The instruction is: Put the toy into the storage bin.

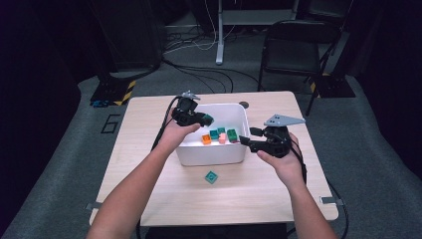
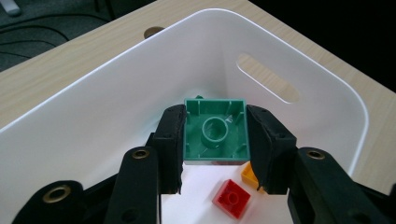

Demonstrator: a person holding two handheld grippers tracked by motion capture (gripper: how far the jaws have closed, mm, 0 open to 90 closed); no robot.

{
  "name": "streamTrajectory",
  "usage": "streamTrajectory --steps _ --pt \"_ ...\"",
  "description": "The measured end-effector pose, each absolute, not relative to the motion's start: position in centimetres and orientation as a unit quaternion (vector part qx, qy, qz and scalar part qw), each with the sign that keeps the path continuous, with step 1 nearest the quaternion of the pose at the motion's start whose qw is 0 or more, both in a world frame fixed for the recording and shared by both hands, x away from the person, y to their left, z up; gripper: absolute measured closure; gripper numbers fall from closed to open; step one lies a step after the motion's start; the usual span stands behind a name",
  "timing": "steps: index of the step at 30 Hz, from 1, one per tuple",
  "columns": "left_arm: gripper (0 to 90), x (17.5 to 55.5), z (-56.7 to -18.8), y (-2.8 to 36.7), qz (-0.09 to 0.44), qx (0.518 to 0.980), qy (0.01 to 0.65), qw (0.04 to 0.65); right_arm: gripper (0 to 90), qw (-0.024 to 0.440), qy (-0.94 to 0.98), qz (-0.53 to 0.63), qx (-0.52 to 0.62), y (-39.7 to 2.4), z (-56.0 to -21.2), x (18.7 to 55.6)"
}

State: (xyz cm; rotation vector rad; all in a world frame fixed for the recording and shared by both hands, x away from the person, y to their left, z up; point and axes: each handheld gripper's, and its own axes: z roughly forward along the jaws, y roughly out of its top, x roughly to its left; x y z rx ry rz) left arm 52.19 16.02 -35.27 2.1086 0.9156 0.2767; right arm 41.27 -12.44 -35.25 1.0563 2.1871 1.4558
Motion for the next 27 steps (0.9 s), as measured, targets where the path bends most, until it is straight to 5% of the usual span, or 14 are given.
streamTrajectory --steps 27 --pt "52.5 53.9 -36.3 14.6 0.105 0.844 0.375 0.369 44.4 0.154 0.763 0.509 0.366 -12.4 -35.2 41.3"
